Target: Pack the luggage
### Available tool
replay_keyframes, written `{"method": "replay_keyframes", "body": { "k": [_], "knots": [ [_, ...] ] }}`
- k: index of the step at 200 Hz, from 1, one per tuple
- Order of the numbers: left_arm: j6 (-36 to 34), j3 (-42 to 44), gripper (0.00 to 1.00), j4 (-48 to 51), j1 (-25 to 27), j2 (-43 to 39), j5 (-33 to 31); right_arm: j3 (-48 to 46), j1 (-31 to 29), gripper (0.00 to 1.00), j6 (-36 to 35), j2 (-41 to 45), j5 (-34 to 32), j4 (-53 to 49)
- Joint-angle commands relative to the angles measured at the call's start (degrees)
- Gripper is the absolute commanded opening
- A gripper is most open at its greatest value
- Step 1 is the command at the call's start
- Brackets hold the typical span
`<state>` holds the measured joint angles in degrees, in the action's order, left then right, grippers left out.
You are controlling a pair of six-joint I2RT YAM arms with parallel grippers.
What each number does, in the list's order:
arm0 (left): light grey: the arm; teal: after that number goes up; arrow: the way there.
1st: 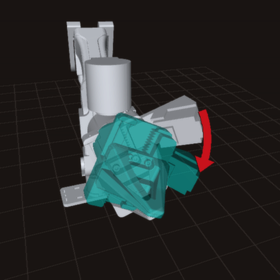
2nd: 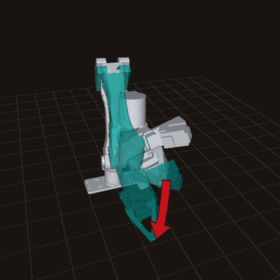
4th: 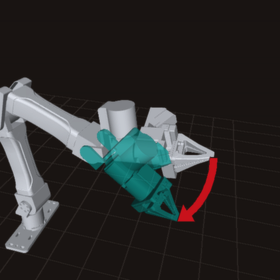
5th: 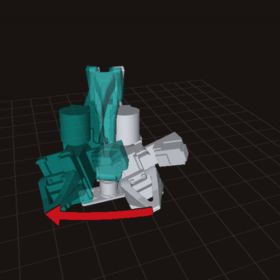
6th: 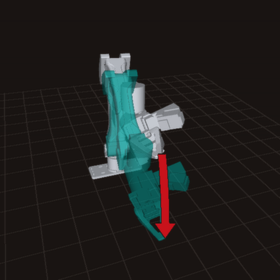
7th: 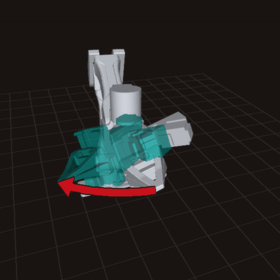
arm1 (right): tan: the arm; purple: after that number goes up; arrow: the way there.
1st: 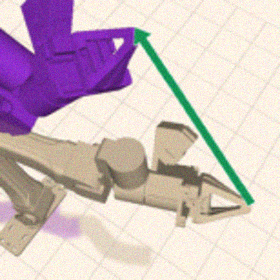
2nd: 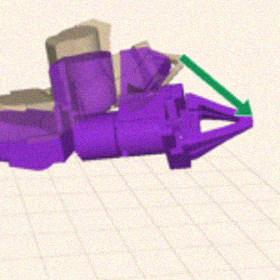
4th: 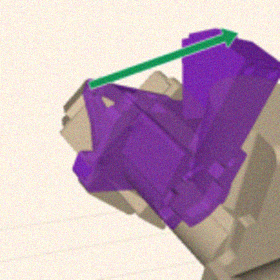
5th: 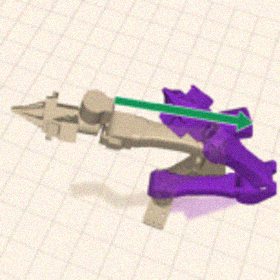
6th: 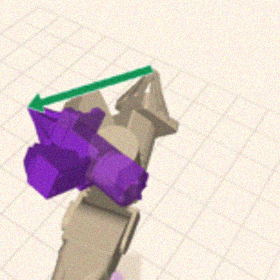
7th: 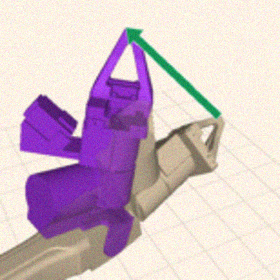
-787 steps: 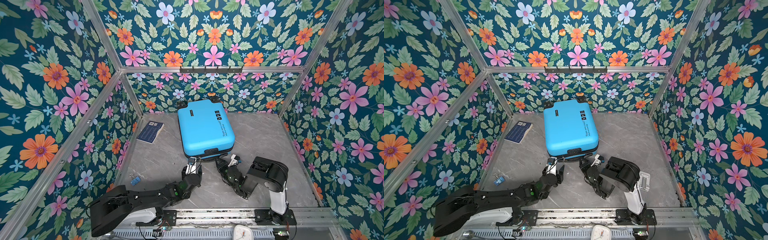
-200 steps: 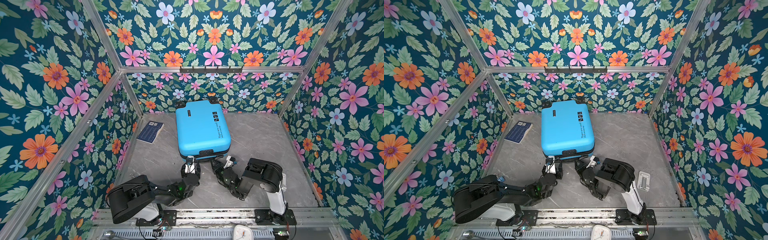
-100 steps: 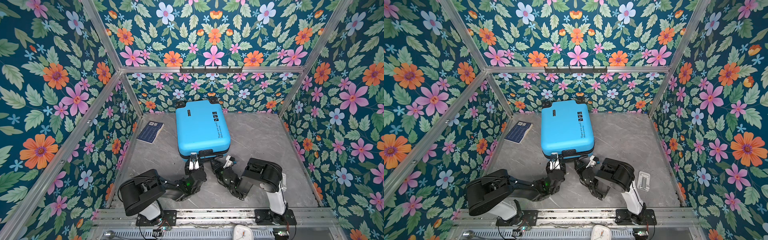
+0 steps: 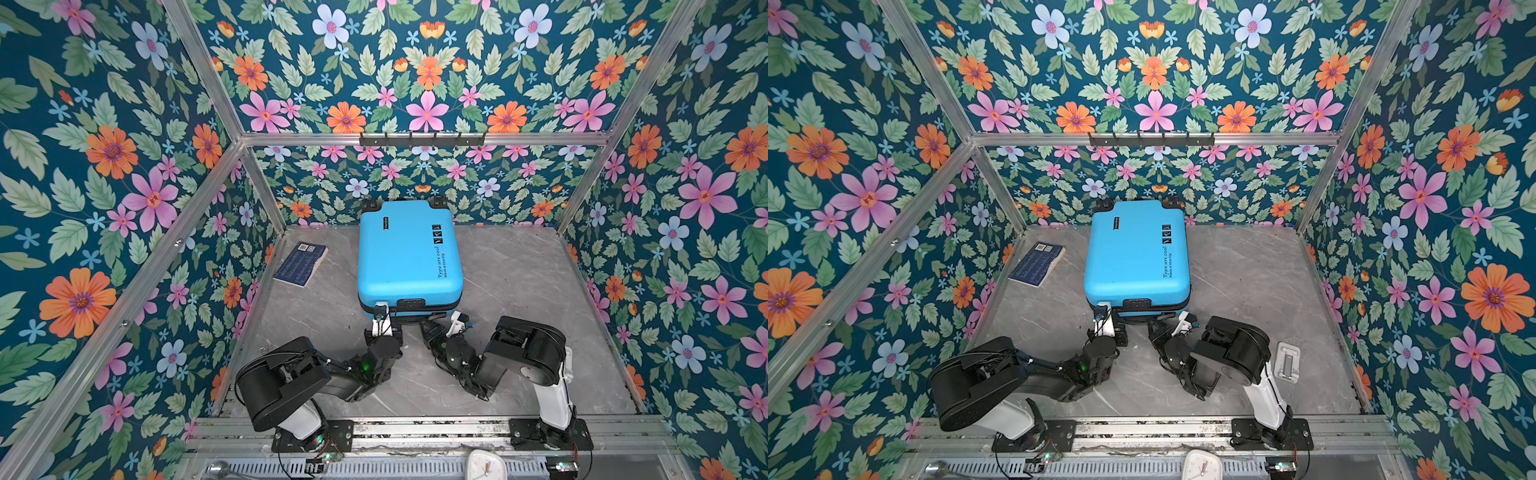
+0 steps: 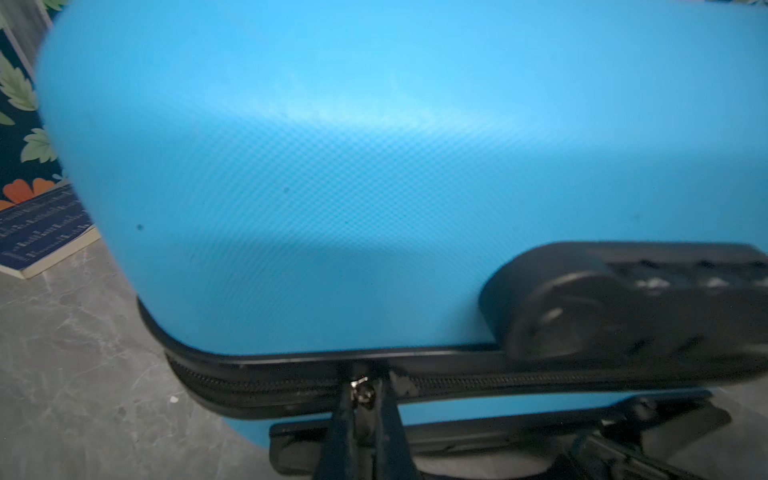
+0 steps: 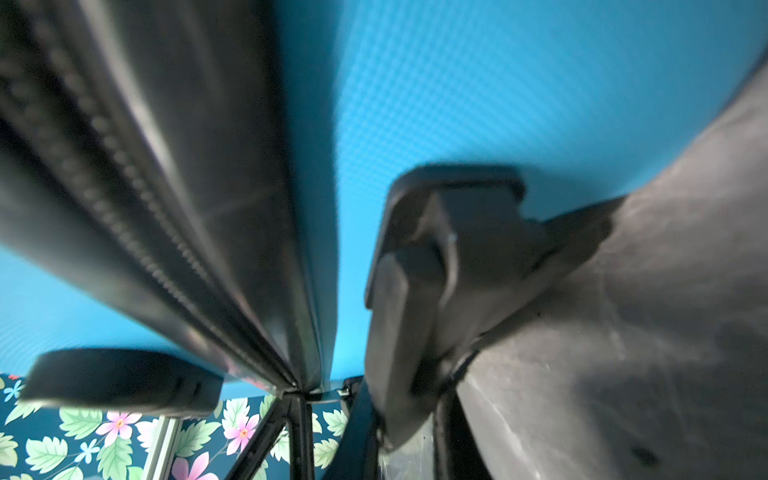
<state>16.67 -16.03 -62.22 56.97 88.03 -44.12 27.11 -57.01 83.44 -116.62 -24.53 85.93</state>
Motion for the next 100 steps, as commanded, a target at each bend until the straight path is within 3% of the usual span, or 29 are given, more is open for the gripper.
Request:
{"method": "replay_keyframes", "body": {
  "k": [1, 25, 66, 100],
  "knots": [
    [-4.78, 0.83, 0.0, -0.65, -0.2, -0.53, 16.26, 0.21, -0.55, 0.0, -6.27, -0.04, 5.5, -4.35],
    [-5.52, 0.9, 0.0, -0.25, -0.22, -1.95, 23.97, 0.66, -0.6, 0.0, -6.23, -0.41, 5.72, -4.3],
    [-5.8, 1.1, 0.0, -0.51, 0.42, -3.09, 28.38, 1.58, -0.56, 0.0, -5.92, -1.15, 6.14, -4.23],
    [-7.38, -3.24, 0.0, 4.85, 2.62, -2.26, 33.12, 2.06, -0.64, 0.0, -5.99, -1.24, 6.59, -4.3]
  ]
}}
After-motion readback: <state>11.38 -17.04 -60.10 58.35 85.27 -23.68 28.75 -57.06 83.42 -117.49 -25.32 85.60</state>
